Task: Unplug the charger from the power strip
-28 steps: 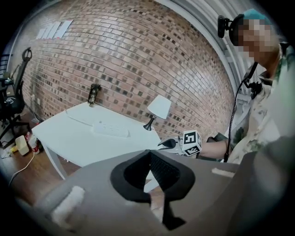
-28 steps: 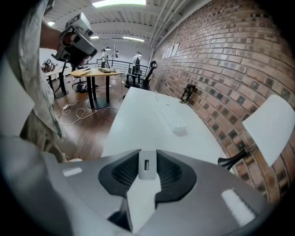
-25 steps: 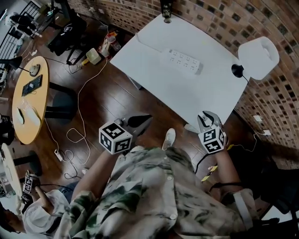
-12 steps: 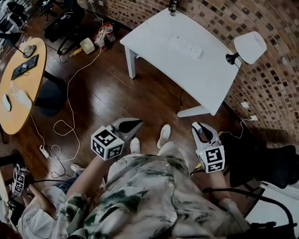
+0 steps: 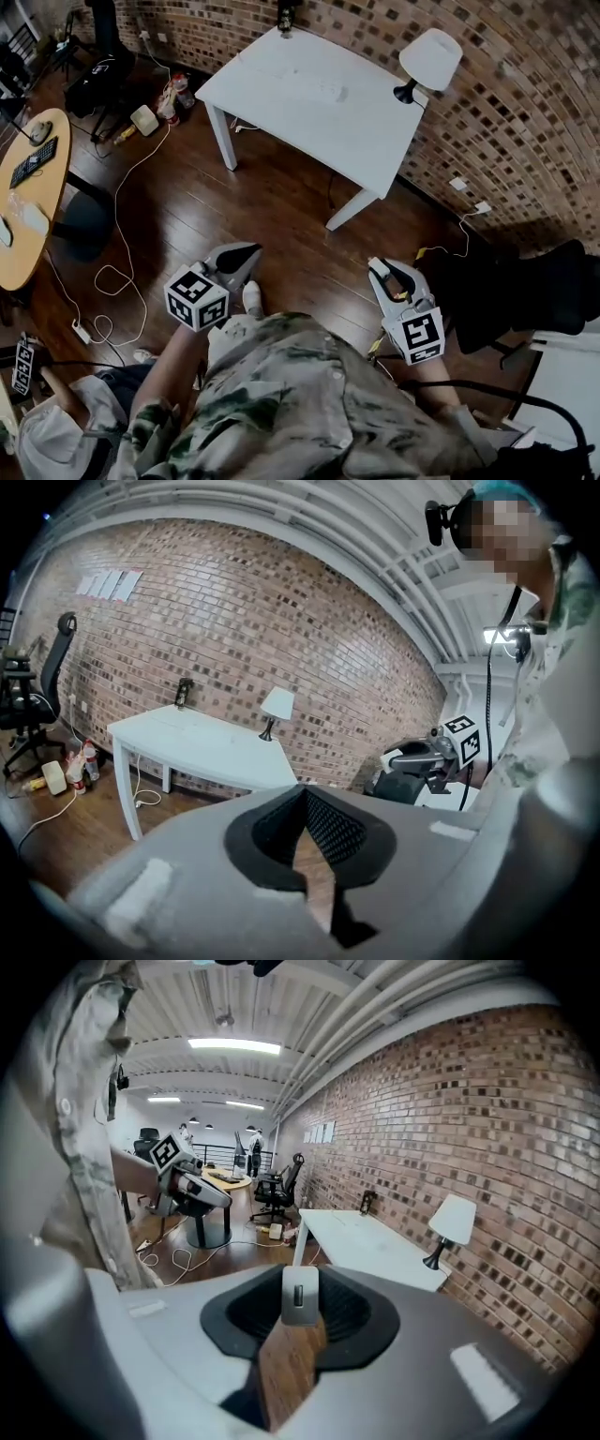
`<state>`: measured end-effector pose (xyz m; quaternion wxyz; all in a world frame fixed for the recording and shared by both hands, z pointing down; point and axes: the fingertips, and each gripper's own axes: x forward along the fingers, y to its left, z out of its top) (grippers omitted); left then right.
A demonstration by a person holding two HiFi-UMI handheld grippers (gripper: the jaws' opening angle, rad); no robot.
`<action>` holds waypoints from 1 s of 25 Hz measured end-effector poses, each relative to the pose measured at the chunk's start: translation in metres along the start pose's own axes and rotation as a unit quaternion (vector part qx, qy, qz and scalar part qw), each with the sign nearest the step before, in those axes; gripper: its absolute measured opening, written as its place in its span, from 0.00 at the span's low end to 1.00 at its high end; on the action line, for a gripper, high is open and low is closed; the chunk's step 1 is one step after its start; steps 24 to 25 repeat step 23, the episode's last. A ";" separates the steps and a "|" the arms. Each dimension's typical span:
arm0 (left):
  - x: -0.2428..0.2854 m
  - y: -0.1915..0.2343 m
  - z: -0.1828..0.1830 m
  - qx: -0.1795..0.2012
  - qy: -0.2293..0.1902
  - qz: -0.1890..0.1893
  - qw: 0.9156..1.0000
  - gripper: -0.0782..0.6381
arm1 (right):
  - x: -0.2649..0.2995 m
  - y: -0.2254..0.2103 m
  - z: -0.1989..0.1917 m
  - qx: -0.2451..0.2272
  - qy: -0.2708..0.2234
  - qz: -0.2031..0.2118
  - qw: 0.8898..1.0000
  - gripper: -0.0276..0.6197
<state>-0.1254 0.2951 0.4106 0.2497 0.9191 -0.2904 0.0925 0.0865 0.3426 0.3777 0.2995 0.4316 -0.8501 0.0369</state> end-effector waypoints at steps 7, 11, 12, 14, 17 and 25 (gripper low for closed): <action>0.048 -0.109 -0.018 0.015 -0.013 -0.016 1.000 0.11 | -0.100 -0.007 -0.069 0.035 0.003 -0.011 0.999 0.21; 0.057 -0.152 -0.035 0.017 -0.002 -0.026 1.000 0.12 | -0.128 -0.005 -0.086 0.036 -0.004 -0.008 0.999 0.21; 0.058 -0.160 -0.039 0.020 0.003 -0.026 0.999 0.11 | -0.134 -0.005 -0.089 0.037 -0.007 -0.010 0.999 0.21; 0.060 -0.168 -0.042 0.025 0.006 -0.023 0.999 0.11 | -0.143 -0.011 -0.092 0.043 -0.016 -0.012 0.999 0.21; 0.058 -0.171 -0.037 0.035 0.005 -0.011 0.999 0.11 | -0.148 -0.016 -0.094 0.052 -0.028 -0.010 0.998 0.21; 0.052 -0.164 -0.034 0.042 -0.001 0.021 0.999 0.12 | -0.129 -0.022 -0.097 0.037 -0.036 0.016 0.999 0.21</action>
